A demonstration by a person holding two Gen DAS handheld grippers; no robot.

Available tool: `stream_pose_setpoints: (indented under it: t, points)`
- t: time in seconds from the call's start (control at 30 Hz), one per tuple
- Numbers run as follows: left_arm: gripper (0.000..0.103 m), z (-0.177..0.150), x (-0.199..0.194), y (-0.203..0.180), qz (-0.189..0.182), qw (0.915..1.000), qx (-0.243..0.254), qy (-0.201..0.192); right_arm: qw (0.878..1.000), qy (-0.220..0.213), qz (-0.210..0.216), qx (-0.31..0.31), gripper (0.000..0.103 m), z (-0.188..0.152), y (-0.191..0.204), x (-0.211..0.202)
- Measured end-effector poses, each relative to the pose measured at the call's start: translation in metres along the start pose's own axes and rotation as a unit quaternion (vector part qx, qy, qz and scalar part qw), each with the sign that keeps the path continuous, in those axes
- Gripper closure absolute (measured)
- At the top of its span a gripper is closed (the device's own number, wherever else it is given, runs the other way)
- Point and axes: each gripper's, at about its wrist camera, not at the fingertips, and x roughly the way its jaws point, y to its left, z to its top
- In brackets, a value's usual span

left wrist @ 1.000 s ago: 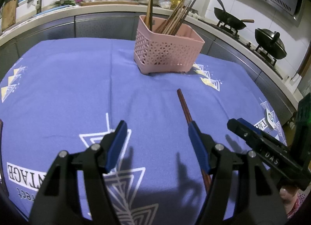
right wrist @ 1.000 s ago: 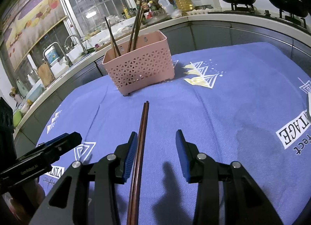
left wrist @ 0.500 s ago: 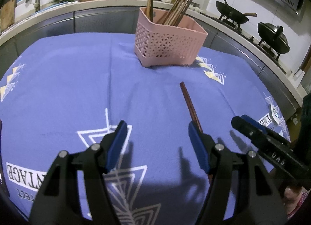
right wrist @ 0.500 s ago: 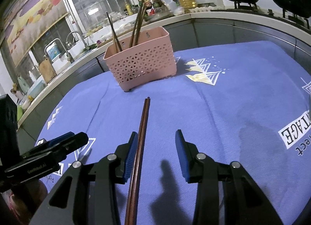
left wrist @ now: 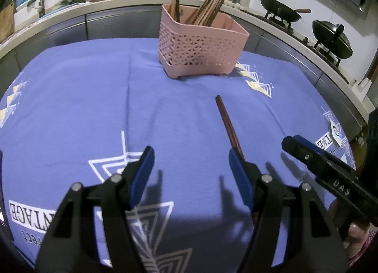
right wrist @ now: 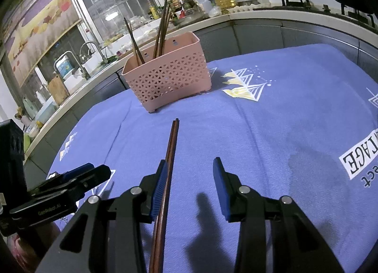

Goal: Organize utensils
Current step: 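Lower the right gripper onto the dark chopstick and close on it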

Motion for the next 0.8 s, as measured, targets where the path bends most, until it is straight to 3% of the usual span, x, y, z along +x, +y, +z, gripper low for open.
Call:
stream_pose_setpoints:
  t: [0.47,0.6,0.8]
  points:
    - [0.04,0.0,0.001,-0.003,-0.007,1.0,0.004,0.006,1.0,0.002,0.008,-0.006,0.063,-0.001,0.0,0.0]
    - [0.043,0.0,0.005,0.006,-0.027,0.9994,-0.013,0.018,0.999,0.022,0.017,-0.037,0.079,-0.006,0.011,0.005]
    - [0.044,-0.004,0.011,0.003,-0.042,0.9984,-0.016,0.034,0.996,0.047,0.02,-0.077,0.081,-0.015,0.027,0.012]
